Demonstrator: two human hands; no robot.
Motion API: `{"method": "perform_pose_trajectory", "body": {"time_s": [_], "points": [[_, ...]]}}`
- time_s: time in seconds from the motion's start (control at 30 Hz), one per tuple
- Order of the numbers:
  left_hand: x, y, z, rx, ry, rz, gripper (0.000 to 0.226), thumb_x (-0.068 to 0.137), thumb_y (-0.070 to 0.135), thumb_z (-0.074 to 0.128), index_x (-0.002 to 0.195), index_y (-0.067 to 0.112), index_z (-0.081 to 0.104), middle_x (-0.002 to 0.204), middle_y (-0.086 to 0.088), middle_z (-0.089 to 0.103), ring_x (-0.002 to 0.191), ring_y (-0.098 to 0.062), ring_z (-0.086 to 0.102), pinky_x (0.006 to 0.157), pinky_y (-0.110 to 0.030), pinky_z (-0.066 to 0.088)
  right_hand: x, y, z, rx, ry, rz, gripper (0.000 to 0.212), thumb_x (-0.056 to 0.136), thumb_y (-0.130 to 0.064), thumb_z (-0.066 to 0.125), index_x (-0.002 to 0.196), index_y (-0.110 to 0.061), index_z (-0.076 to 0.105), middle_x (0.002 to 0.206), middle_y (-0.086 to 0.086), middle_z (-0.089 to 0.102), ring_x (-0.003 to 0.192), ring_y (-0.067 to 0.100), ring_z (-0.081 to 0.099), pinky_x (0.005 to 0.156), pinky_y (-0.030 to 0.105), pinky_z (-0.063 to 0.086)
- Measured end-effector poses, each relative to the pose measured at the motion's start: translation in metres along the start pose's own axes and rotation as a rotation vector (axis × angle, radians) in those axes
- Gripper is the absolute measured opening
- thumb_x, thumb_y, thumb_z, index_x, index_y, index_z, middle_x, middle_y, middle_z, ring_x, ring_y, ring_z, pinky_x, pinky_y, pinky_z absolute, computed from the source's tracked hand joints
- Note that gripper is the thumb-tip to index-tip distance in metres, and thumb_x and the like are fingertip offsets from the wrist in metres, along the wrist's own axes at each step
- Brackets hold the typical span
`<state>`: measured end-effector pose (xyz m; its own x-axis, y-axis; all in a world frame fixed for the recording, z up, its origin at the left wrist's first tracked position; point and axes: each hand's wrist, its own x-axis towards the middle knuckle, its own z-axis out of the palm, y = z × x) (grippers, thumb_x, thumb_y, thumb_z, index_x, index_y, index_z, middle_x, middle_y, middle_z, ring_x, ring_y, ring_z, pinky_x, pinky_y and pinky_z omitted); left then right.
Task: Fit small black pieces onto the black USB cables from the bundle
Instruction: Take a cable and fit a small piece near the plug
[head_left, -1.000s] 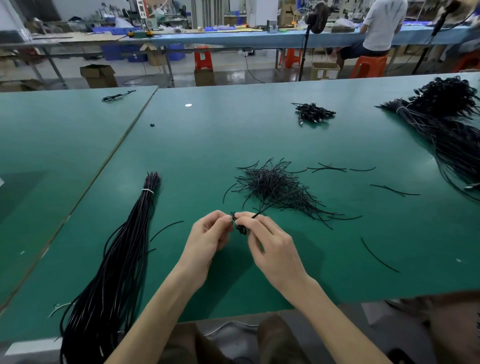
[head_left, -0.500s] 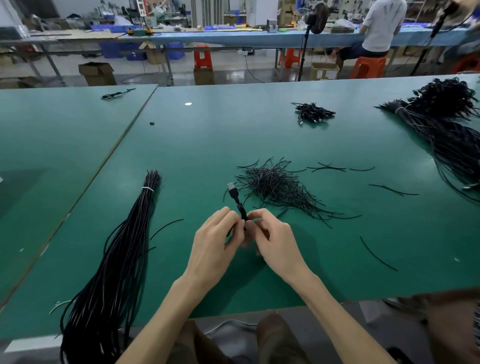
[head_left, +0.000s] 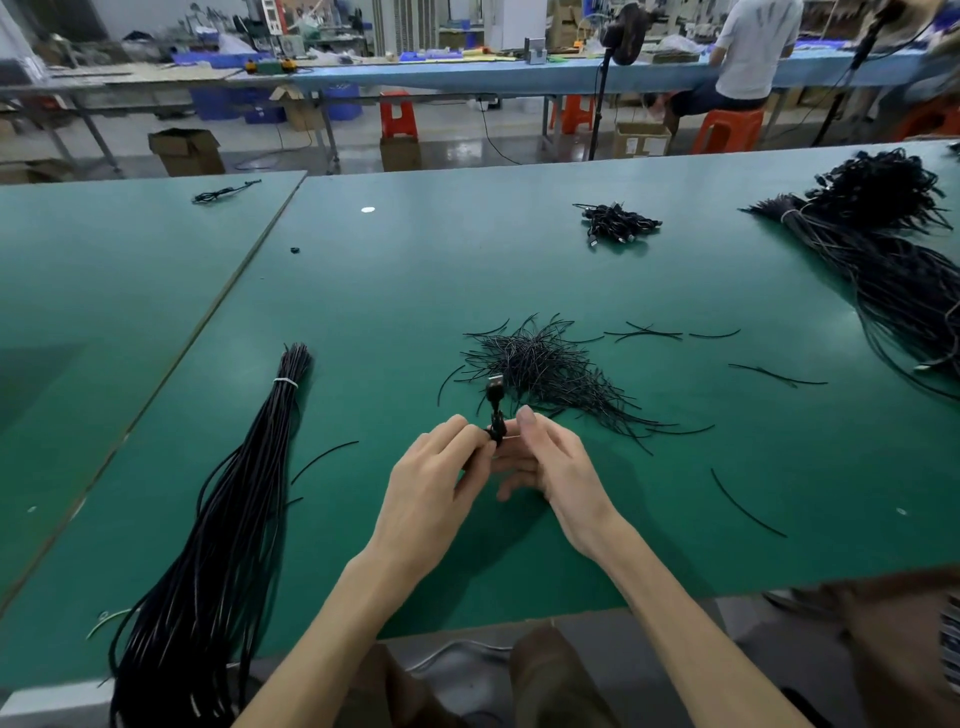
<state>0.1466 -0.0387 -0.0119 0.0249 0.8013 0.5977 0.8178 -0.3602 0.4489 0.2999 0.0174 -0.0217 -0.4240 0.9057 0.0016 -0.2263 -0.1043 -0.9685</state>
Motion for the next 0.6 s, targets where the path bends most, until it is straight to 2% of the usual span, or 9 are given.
{"method": "perform_pose_trajectory", "body": {"time_s": [0.07,0.2,0.27,0.33,0.43,0.5,0.6], "points": [[-0.001,0.001,0.000,0.035,-0.009,0.025,0.015,0.101,0.011,0.061,0.087,0.007,0.062,0.080,0.003,0.050,0.067,-0.016,0.043,0.067,-0.021,0.035,0.000,0.000,0.001,-0.031,-0.018,-0.014,0.061,0.098,-0.048,0.055,0.112,0.011,0.059,0.090,0.012,0.075,0.080,0.024,0.072,0.062,0.033,0.058],[-0.003,0.000,0.003,0.035,0.011,0.031,0.017,0.105,0.018,0.058,0.090,0.010,0.063,0.082,0.005,0.053,0.069,-0.014,0.042,0.067,-0.023,0.038,-0.001,0.002,0.001,-0.062,-0.031,-0.035,0.063,0.097,-0.049,0.055,0.111,0.012,0.056,0.086,0.009,0.075,0.077,0.023,0.073,0.059,0.031,0.056],[-0.003,-0.002,0.003,-0.014,0.024,-0.064,0.015,0.105,0.022,0.058,0.093,0.015,0.063,0.085,0.011,0.053,0.071,-0.014,0.047,0.068,-0.028,0.042,-0.001,0.002,0.002,-0.106,-0.046,-0.044,0.057,0.099,-0.049,0.054,0.109,0.007,0.057,0.089,0.011,0.076,0.076,0.027,0.073,0.056,0.030,0.052],[-0.001,-0.004,0.001,-0.103,0.050,-0.205,0.014,0.103,0.025,0.059,0.090,0.021,0.062,0.084,0.013,0.055,0.072,-0.014,0.053,0.065,-0.025,0.043,-0.002,0.002,0.002,-0.191,-0.080,-0.065,0.046,0.100,-0.049,0.057,0.103,-0.003,0.058,0.086,0.013,0.077,0.066,0.029,0.071,0.051,0.028,0.046],[0.006,-0.012,0.000,-0.338,0.001,-0.379,0.020,0.102,0.028,0.062,0.083,0.027,0.064,0.073,0.010,0.061,0.065,-0.008,0.055,0.061,-0.018,0.041,-0.001,0.006,0.001,-0.259,-0.072,-0.084,0.027,0.099,-0.034,0.068,0.093,-0.009,0.059,0.072,0.014,0.074,0.048,0.025,0.061,0.047,0.023,0.042],[0.009,-0.017,-0.004,-0.615,-0.109,-0.505,0.020,0.099,0.035,0.065,0.082,0.025,0.068,0.067,0.006,0.062,0.061,-0.012,0.056,0.061,-0.023,0.045,-0.001,0.008,0.000,-0.259,-0.043,-0.092,0.020,0.099,-0.024,0.070,0.088,-0.010,0.060,0.065,0.014,0.070,0.044,0.022,0.054,0.045,0.025,0.043],[0.006,-0.023,-0.011,-0.882,-0.231,-0.661,0.035,0.088,0.052,0.071,0.099,0.019,0.072,0.075,-0.003,0.064,0.071,-0.018,0.059,0.067,-0.033,0.048,-0.001,0.007,-0.001,-0.227,-0.046,-0.098,0.017,0.099,-0.019,0.068,0.086,-0.009,0.062,0.063,0.011,0.067,0.048,0.021,0.054,0.046,0.026,0.045]]}}
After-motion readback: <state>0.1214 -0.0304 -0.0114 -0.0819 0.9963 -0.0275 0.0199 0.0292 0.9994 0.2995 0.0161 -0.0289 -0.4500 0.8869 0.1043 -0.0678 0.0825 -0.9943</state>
